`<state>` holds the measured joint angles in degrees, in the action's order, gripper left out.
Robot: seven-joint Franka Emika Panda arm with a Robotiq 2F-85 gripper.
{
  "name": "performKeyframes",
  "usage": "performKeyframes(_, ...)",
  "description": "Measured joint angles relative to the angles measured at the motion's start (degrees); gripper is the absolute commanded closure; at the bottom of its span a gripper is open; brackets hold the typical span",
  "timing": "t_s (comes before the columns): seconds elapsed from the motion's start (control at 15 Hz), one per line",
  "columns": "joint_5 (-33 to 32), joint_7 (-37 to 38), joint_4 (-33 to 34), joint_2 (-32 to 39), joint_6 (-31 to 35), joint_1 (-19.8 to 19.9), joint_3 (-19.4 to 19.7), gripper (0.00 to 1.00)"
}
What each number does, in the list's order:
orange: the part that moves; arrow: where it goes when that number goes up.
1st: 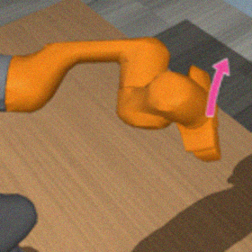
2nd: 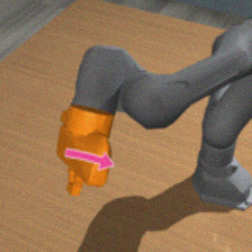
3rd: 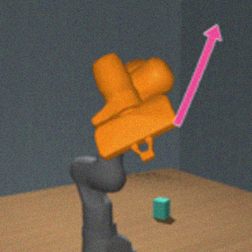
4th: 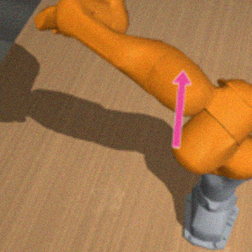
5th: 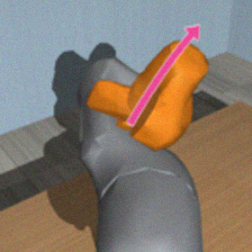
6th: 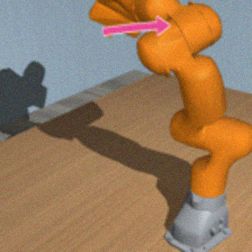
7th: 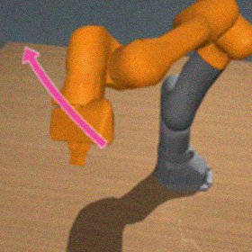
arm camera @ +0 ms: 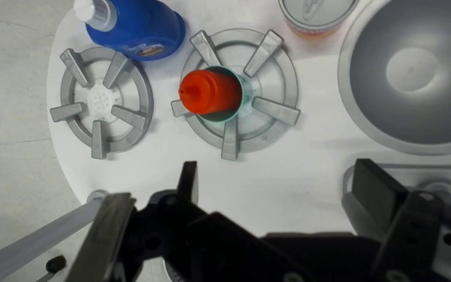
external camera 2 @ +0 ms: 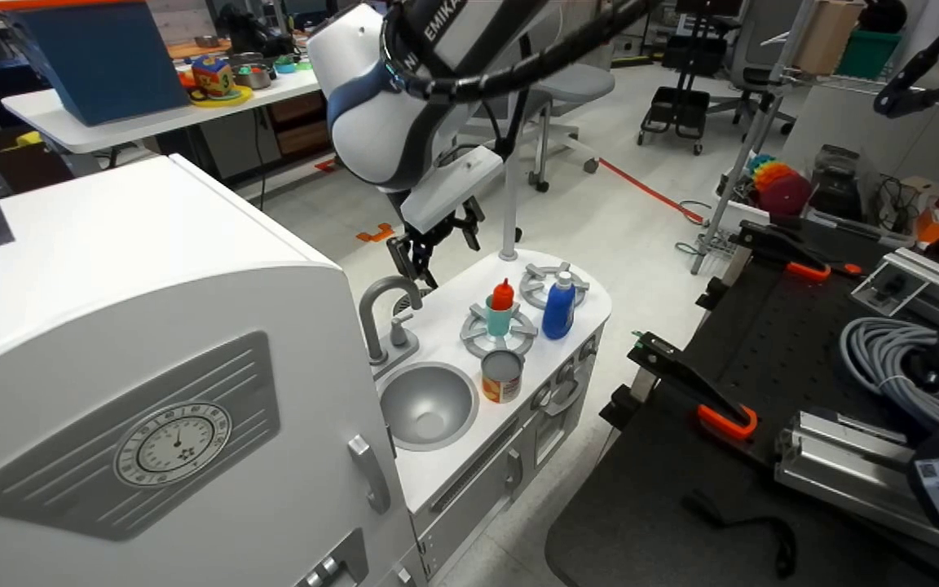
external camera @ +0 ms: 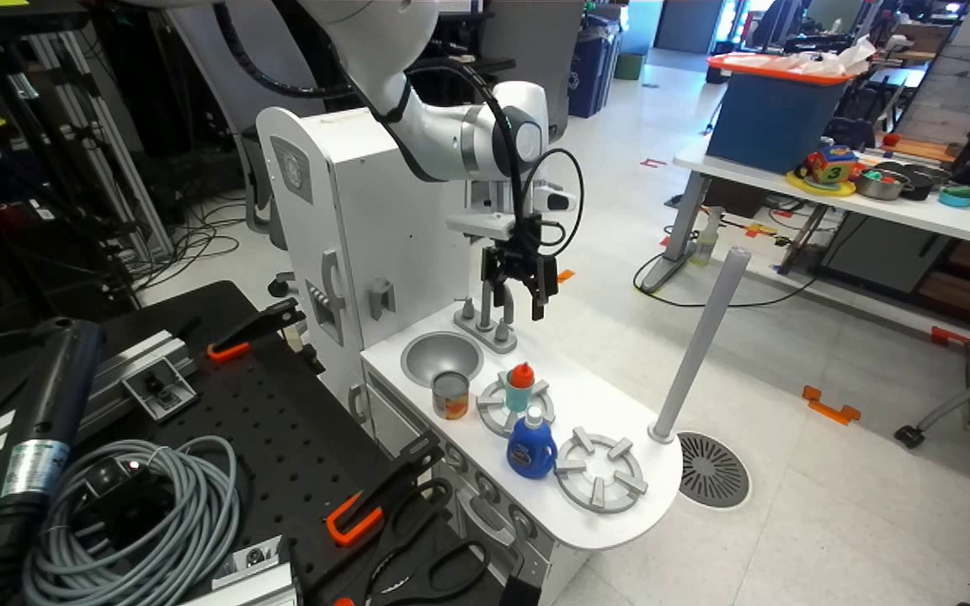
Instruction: Turn the faucet to the left
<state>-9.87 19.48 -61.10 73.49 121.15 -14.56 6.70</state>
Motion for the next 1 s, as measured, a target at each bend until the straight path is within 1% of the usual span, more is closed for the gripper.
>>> performKeyframes(0.13, -2.5, -2.7, 2.9, 2.3, -3.2, -1.0, 0.1, 0.0)
performKeyframes(0.27, -4.5, -6.0, 4.6, 3.7, -2.9, -2.1, 0.0, 0.0)
performKeyframes(0.33, -4.8, -7.5, 4.7, 3.8, -1.1, -2.6, -0.1, 0.0)
performKeyframes(0.53, -4.8, -11.6, 4.0, 3.9, 7.6, -3.4, -1.0, 0.0)
performKeyframes(0.73, -4.8, -17.1, 3.7, 5.0, 16.3, -2.5, -1.7, 0.0)
performKeyframes(0.8, -4.8, -19.1, 3.7, 5.5, 18.0, -1.7, -2.1, 0.0)
performKeyframes(1.0, -4.7, -24.6, 3.8, 7.1, 19.8, 0.9, -3.9, 0.0)
